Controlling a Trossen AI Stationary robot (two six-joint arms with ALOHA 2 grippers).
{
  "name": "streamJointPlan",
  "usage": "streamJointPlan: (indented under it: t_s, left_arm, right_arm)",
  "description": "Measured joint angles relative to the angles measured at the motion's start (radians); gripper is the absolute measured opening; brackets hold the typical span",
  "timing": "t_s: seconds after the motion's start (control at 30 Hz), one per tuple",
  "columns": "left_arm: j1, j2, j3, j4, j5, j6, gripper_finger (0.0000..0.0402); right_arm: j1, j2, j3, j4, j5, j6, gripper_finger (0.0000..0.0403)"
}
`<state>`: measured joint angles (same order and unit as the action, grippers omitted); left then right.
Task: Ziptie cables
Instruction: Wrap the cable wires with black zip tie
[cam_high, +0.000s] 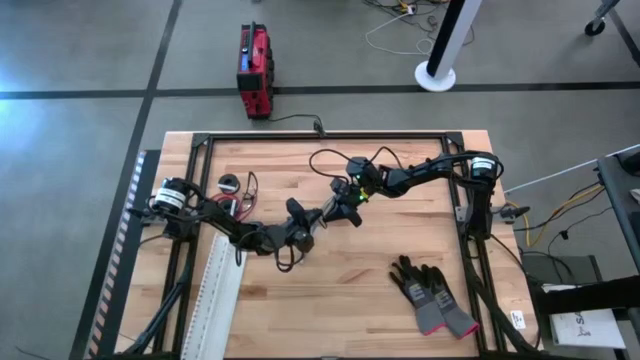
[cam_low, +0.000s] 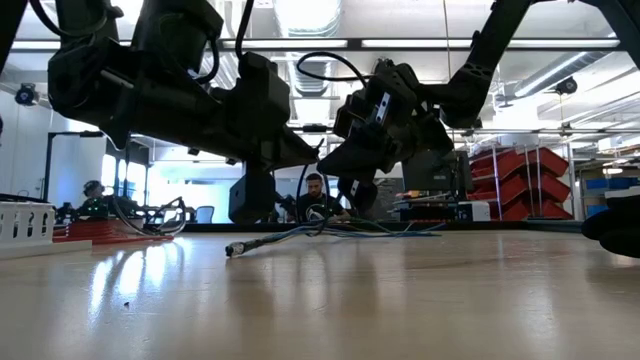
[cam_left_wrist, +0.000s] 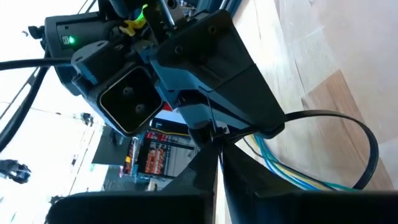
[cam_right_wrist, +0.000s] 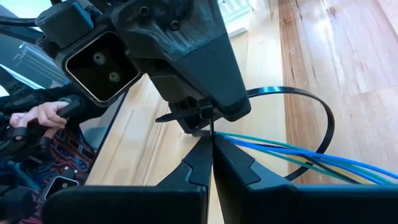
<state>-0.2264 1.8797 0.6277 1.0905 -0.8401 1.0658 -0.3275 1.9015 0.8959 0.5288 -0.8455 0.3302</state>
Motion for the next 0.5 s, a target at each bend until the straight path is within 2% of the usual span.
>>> streamJointPlan:
  t_s: [0.5]
  left_arm:
    - [0.016,0.000,-0.002,-0.055,-0.033,-0.145,0.0132]
  right_arm:
    - [0.000,0.000,0.000,0.000,0.000,-0.007,0.0000]
